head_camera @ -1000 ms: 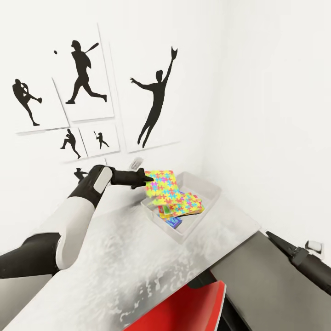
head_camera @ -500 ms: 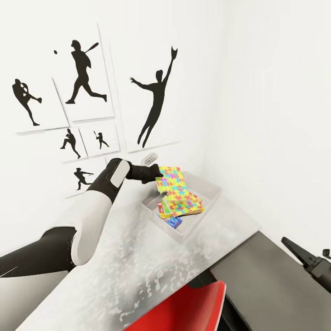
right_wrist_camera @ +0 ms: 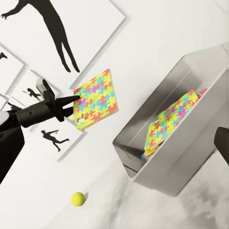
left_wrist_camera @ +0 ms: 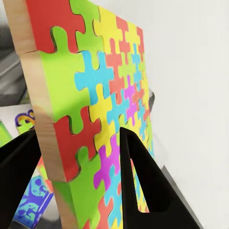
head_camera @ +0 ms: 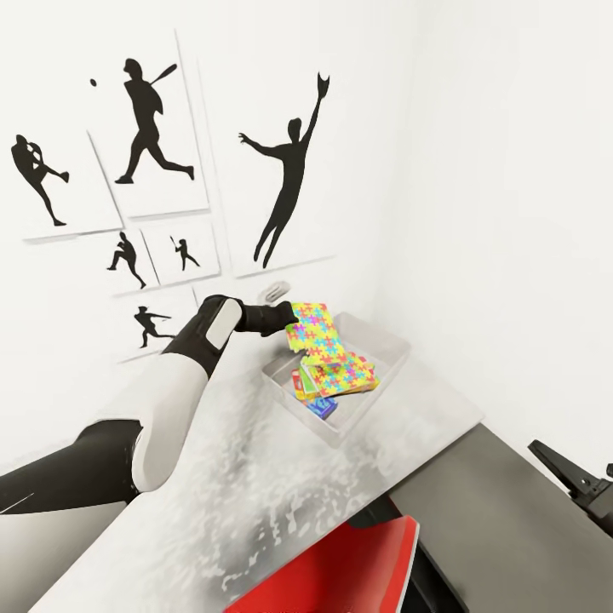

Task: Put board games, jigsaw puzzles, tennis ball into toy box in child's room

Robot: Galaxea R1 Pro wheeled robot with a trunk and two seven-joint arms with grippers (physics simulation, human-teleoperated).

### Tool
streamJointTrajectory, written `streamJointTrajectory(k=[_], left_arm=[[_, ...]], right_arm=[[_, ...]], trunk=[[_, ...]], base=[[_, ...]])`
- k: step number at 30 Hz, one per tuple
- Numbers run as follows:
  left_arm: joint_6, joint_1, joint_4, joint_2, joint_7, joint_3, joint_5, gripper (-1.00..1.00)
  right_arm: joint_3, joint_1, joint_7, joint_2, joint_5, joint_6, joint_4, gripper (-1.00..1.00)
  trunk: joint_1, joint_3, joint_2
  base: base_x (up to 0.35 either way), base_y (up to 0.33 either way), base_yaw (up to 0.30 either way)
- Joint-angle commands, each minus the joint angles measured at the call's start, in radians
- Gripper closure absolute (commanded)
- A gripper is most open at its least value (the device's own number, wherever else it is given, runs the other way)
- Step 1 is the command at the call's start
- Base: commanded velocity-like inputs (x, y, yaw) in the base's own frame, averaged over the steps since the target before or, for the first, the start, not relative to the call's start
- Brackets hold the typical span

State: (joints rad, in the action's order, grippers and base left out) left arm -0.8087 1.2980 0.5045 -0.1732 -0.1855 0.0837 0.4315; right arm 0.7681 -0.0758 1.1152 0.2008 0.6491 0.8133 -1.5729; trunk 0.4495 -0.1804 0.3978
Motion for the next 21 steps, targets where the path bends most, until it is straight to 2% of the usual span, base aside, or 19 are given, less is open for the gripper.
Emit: streamJointTrajectory(k=[1, 7, 21], left_arm=[[-0.003, 0.001, 0.000, -0.001, -0.004, 0.008, -0.005, 1.00], [0.039, 0.001, -0.038, -0.001, -0.003, 0.007, -0.004, 1.00], [0.046, 0.001, -0.109, -0.001, -0.008, 0.005, 0.004, 1.00]], right_arm=[[0.001, -0.001, 0.001, 0.000, 0.003, 0.006, 0.000, -1.00], [0.017, -0.001, 0.001, 0.000, 0.002, 0.006, 0.001, -1.00], [0.027, -0.001, 0.003, 0.002, 0.001, 0.007, 0.007, -1.00]], trunk=[[0.001, -0.004, 0.002], [0.001, -0.014, 0.002], [0.001, -0.037, 0.002]], base=[[0.000, 0.000, 0.000], [0.000, 0.000, 0.000], [0.000, 0.000, 0.000]])
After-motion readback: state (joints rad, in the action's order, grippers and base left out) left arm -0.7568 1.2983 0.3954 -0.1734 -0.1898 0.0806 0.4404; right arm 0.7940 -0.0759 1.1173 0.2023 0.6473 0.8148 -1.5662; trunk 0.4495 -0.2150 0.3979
